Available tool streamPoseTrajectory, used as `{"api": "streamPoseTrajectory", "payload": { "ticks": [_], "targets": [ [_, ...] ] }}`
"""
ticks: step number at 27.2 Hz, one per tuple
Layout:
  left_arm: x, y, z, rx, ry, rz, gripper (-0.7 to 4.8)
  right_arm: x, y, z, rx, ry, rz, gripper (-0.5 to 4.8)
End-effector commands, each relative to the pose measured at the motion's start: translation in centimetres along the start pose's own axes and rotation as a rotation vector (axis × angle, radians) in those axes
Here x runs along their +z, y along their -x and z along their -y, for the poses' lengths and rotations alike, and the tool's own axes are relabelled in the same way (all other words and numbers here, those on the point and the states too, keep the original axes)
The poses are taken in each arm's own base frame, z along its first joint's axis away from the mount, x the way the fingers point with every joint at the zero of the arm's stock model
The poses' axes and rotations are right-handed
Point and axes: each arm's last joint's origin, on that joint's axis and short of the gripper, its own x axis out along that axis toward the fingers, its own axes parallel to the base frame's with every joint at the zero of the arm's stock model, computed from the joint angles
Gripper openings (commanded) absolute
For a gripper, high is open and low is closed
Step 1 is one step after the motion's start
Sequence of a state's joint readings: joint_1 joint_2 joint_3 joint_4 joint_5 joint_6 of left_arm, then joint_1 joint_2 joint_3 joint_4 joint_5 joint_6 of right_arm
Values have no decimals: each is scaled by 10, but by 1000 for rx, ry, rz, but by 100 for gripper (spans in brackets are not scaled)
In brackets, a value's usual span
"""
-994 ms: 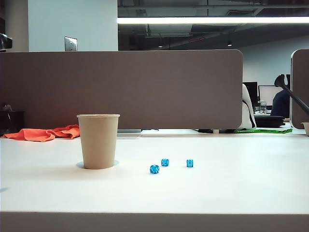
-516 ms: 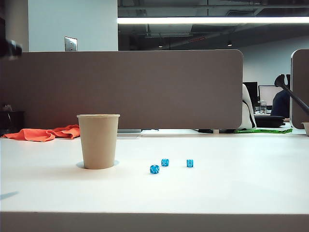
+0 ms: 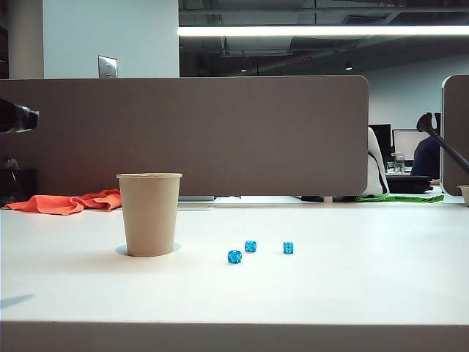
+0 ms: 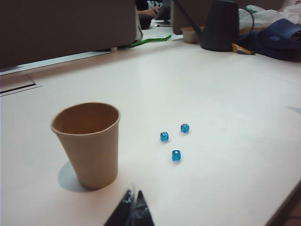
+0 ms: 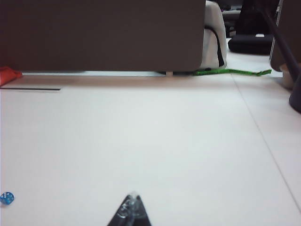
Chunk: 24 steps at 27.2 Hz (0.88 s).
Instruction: Pick up the dice with a different color and drop it into the paper cup.
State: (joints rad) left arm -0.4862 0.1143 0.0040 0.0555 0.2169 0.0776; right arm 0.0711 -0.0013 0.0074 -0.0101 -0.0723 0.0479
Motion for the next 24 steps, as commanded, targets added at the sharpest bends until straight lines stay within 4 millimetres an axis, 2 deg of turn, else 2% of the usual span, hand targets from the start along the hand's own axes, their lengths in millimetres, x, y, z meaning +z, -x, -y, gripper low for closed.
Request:
{"api": "streamPoseTrajectory", "payload": {
  "ticks": [1, 4, 8, 16, 24],
  "targets": [
    [1, 0, -3, 94, -1, -7, -6, 1, 0, 0, 4, -3, 9, -2],
    [3, 1, -9, 256, -4, 11, -6, 2, 0, 0, 5, 29, 26, -2],
    [3, 5, -19, 284, 0, 19, -6, 2, 0, -2, 58, 52, 28, -2],
    [9, 19, -45, 452, 58, 101, -6, 3, 0, -2, 62, 52, 30, -2],
    [14, 24, -47, 507, 86, 170, -6, 7, 0, -2, 64, 57, 70, -2]
  ]
}}
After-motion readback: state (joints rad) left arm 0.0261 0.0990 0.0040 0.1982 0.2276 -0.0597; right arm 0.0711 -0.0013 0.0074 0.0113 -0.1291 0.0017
